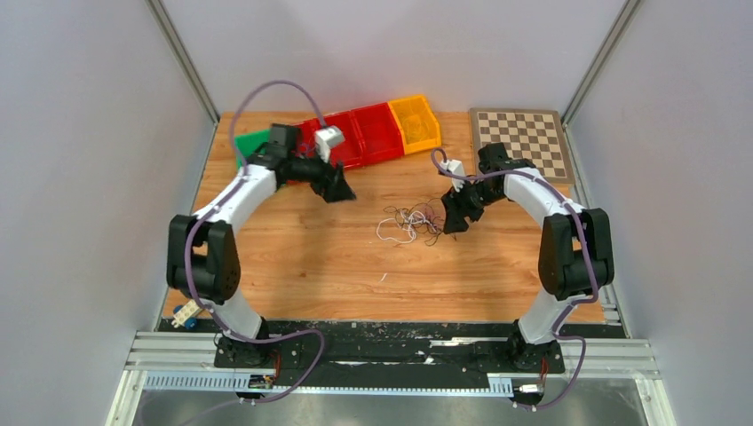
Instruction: Untangle the cables
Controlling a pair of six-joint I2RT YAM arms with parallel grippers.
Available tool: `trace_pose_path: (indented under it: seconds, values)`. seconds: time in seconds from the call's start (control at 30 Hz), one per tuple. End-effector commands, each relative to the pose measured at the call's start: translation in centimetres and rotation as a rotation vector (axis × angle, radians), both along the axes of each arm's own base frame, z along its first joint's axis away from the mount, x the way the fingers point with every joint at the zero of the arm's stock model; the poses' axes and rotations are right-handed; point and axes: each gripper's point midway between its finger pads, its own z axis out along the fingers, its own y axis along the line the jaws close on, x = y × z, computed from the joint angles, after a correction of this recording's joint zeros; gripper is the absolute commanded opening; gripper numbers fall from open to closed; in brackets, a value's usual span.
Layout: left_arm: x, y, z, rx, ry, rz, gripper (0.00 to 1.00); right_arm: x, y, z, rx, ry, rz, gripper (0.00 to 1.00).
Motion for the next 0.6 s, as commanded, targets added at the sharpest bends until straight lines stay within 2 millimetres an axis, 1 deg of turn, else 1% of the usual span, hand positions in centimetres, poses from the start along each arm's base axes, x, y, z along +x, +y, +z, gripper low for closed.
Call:
trace_pose_path:
  seconds: [0.0, 0.03, 0.07, 0.1, 0.13, 0.2, 0.23, 0.3, 0.4, 0.5, 0.57]
  values:
    - [-2.8, -7.4, -2.4, -0.097, 0.139, -0.162, 0.87, 1.9, 2.6, 3.5, 0.134, 0.012, -0.084, 0.61]
    - [-3.0, -8.4, -2.7, -0.111, 0.184, -0.165, 0.84, 2.3, 2.9, 3.4, 0.149, 0.023, -0.095, 0.58]
    - [-3.0, -9.9, -3.4, -0.119, 0.202, -0.193, 0.82, 2.7, 3.2, 3.3, 0.163, 0.03, -0.1, 0.56]
    - [-3.0, -10.6, -3.7, -0.127, 0.236, -0.188, 0.81, 3.3, 3.5, 3.4, 0.175, 0.026, -0.104, 0.54]
    - [-2.8, -11.7, -4.5, -0.129, 0.248, -0.199, 0.79, 3.7, 3.8, 3.4, 0.182, 0.021, -0.105, 0.53]
    - [-2.5, -12.9, -5.8, -0.13, 0.289, -0.193, 0.78, 4.5, 4.4, 3.4, 0.181, 0.003, -0.096, 0.51]
    - [-2.2, -13.3, -6.7, -0.126, 0.321, -0.182, 0.78, 4.8, 4.7, 3.2, 0.178, 0.0, -0.093, 0.49]
    - [-1.9, -13.8, -7.6, -0.13, 0.362, -0.165, 0.77, 5.6, 5.4, 3.0, 0.177, -0.013, -0.086, 0.44]
    - [-1.5, -14.1, -8.3, -0.141, 0.387, -0.145, 0.76, 6.5, 6.3, 2.2, 0.161, -0.027, -0.067, 0.39]
    - [-1.5, -14.3, -9.0, -0.14, 0.41, -0.137, 0.76, 6.8, 6.5, 0.7, 0.141, -0.028, -0.054, 0.36]
    - [-1.5, -14.4, -9.6, -0.136, 0.431, -0.129, 0.76, 6.9, 6.3, -0.1, 0.126, -0.034, -0.049, 0.31]
